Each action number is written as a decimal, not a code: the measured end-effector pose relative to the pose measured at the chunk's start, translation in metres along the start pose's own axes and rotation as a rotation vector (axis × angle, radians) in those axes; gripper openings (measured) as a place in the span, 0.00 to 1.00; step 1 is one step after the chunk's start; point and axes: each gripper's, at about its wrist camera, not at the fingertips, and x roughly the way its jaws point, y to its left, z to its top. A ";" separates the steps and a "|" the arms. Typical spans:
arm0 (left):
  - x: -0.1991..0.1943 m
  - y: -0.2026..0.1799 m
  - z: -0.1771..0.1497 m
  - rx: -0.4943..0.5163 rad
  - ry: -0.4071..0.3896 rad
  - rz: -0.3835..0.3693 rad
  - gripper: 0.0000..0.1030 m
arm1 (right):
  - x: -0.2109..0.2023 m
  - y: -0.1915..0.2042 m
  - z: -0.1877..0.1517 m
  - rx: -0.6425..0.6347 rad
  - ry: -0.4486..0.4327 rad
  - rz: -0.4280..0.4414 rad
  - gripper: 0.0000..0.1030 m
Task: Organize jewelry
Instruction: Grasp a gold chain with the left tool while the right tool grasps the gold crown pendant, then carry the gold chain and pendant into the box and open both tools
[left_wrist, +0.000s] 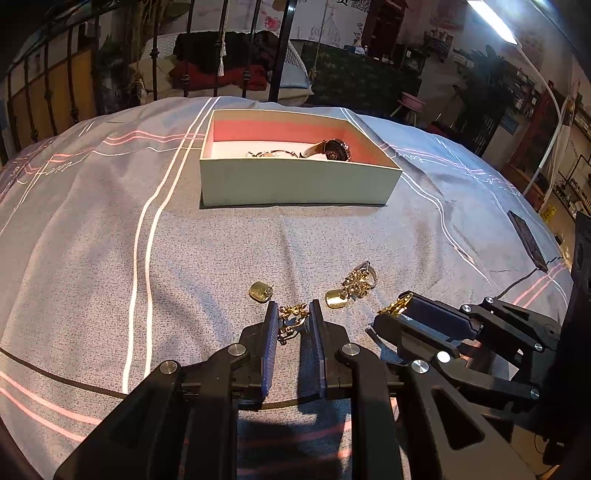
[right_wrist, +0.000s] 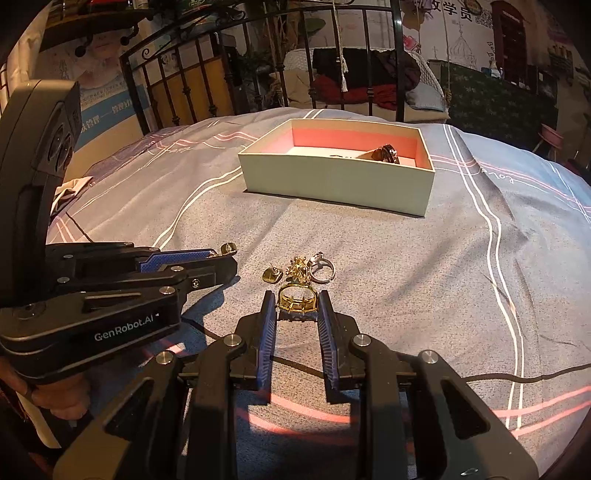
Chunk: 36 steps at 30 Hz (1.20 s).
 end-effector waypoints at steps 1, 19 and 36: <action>-0.001 -0.001 0.003 0.003 -0.006 0.000 0.16 | -0.001 -0.001 0.001 0.003 -0.006 -0.003 0.24; -0.013 -0.007 0.062 0.002 -0.118 -0.002 0.16 | -0.009 -0.017 0.059 -0.008 -0.118 -0.043 0.24; 0.055 0.006 0.175 -0.054 -0.057 0.042 0.16 | 0.067 -0.069 0.162 0.028 -0.055 -0.110 0.24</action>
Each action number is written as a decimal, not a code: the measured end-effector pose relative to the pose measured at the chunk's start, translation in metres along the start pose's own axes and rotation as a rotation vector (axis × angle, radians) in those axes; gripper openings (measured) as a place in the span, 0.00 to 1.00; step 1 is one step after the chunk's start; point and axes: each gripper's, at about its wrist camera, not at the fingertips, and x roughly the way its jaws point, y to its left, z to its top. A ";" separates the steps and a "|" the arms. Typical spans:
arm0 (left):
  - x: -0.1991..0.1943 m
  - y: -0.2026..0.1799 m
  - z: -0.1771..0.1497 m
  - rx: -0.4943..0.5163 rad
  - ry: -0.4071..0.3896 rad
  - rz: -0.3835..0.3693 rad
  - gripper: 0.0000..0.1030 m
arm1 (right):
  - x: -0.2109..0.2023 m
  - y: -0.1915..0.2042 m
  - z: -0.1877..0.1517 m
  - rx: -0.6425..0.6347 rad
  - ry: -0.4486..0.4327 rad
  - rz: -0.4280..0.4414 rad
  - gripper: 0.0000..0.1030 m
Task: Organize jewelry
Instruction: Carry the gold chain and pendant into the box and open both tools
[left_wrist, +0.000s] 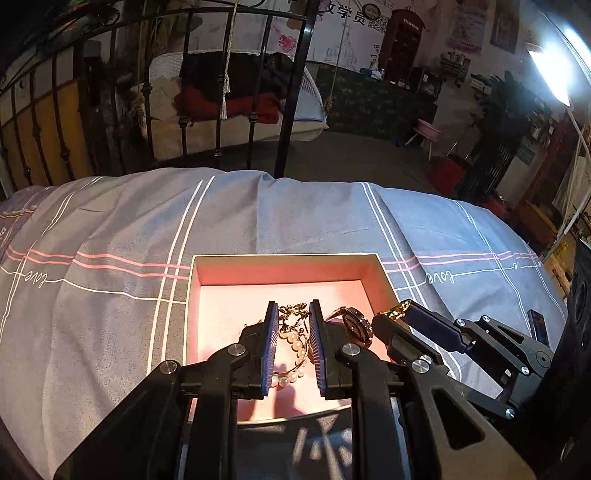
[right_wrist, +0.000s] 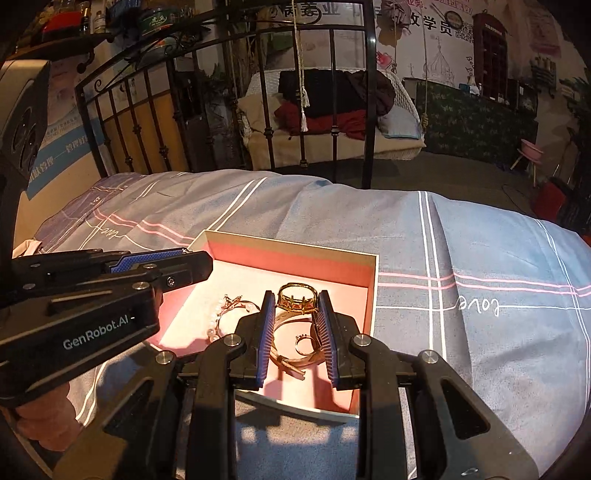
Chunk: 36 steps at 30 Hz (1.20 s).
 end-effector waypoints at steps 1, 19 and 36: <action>0.005 0.001 0.002 -0.005 0.012 0.001 0.16 | 0.004 -0.001 0.000 -0.001 0.008 0.001 0.24; 0.045 0.009 -0.003 -0.016 0.108 0.019 0.16 | 0.039 -0.003 -0.010 -0.008 0.078 0.007 0.24; 0.058 0.008 -0.007 -0.023 0.137 0.025 0.16 | 0.043 0.008 -0.017 -0.087 0.097 -0.022 0.24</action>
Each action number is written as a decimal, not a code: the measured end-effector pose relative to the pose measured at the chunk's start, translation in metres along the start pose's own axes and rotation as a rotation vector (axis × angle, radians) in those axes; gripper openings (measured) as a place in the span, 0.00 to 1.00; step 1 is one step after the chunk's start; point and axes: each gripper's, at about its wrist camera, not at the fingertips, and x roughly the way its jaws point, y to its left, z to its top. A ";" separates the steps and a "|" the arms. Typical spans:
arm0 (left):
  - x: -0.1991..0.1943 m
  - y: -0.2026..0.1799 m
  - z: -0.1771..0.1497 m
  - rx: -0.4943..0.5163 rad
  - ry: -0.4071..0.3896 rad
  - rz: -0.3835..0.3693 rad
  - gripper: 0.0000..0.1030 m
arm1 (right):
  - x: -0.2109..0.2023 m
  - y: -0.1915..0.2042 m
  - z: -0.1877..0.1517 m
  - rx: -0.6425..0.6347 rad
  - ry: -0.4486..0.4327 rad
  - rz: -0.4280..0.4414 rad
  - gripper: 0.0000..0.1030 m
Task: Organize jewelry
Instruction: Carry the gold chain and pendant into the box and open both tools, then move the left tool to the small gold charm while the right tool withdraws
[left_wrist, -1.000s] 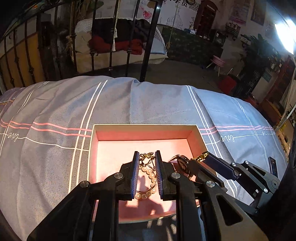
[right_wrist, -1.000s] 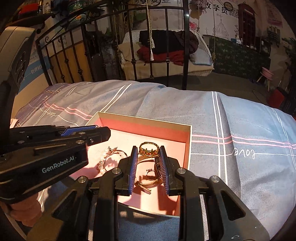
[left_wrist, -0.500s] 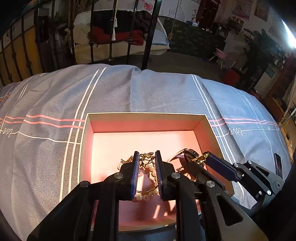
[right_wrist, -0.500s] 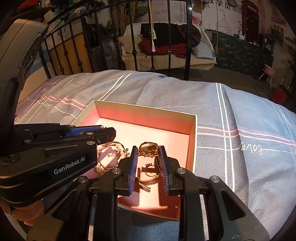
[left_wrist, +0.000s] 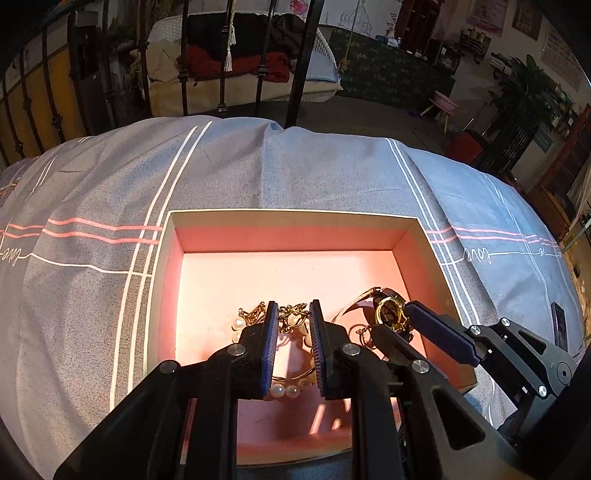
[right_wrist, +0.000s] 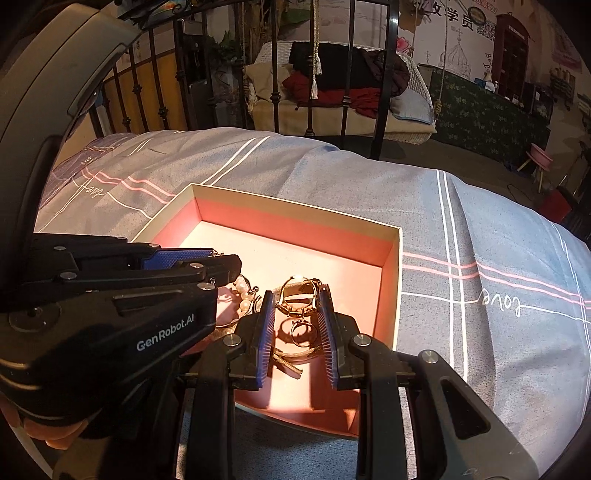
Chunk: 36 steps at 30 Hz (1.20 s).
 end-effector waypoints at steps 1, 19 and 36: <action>-0.001 0.000 0.000 0.001 -0.004 0.002 0.20 | 0.000 0.000 0.000 -0.003 0.000 -0.001 0.24; -0.072 0.005 -0.042 0.016 -0.110 -0.063 0.60 | -0.069 0.011 -0.042 0.055 -0.105 0.013 0.59; -0.087 0.024 -0.163 0.066 -0.047 -0.012 0.61 | -0.092 0.041 -0.142 -0.027 0.021 0.063 0.43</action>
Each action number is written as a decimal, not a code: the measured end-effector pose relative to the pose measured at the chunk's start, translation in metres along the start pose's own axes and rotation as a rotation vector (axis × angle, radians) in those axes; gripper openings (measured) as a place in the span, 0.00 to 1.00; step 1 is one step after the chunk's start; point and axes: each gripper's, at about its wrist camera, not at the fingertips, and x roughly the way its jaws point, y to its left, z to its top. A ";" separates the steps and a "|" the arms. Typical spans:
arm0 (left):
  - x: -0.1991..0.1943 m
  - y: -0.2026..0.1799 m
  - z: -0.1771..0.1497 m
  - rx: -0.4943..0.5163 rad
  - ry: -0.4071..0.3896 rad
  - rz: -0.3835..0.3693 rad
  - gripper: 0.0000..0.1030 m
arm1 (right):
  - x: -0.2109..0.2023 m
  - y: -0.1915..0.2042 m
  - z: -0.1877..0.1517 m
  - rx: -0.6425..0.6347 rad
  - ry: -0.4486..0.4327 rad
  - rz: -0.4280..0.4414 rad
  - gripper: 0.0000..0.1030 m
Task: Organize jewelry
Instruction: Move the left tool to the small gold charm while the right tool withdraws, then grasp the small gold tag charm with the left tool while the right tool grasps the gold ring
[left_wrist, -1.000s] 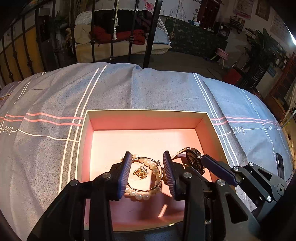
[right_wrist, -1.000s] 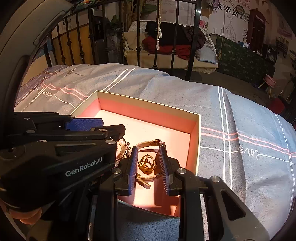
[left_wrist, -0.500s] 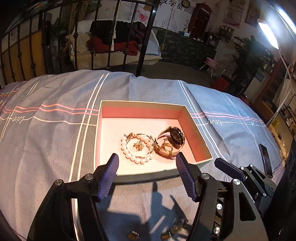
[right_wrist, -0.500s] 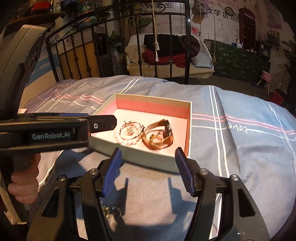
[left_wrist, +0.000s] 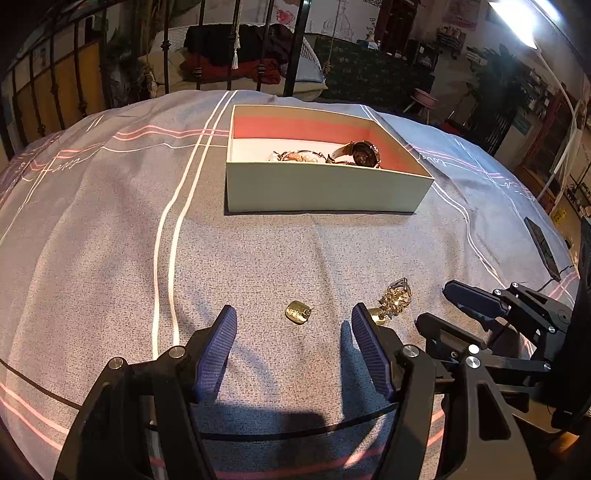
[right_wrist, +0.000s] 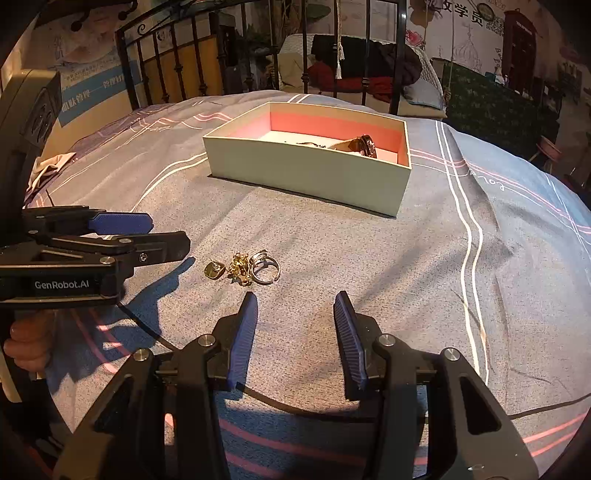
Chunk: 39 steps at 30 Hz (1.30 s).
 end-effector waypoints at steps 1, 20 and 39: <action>0.001 0.000 0.001 0.006 -0.002 0.005 0.61 | 0.000 0.002 -0.001 -0.008 -0.001 -0.008 0.43; 0.011 -0.006 -0.007 0.084 -0.049 0.037 0.14 | 0.003 0.002 0.002 -0.016 0.007 -0.011 0.43; 0.009 0.006 -0.008 0.005 -0.060 -0.037 0.14 | 0.022 0.013 0.022 -0.045 0.018 0.036 0.19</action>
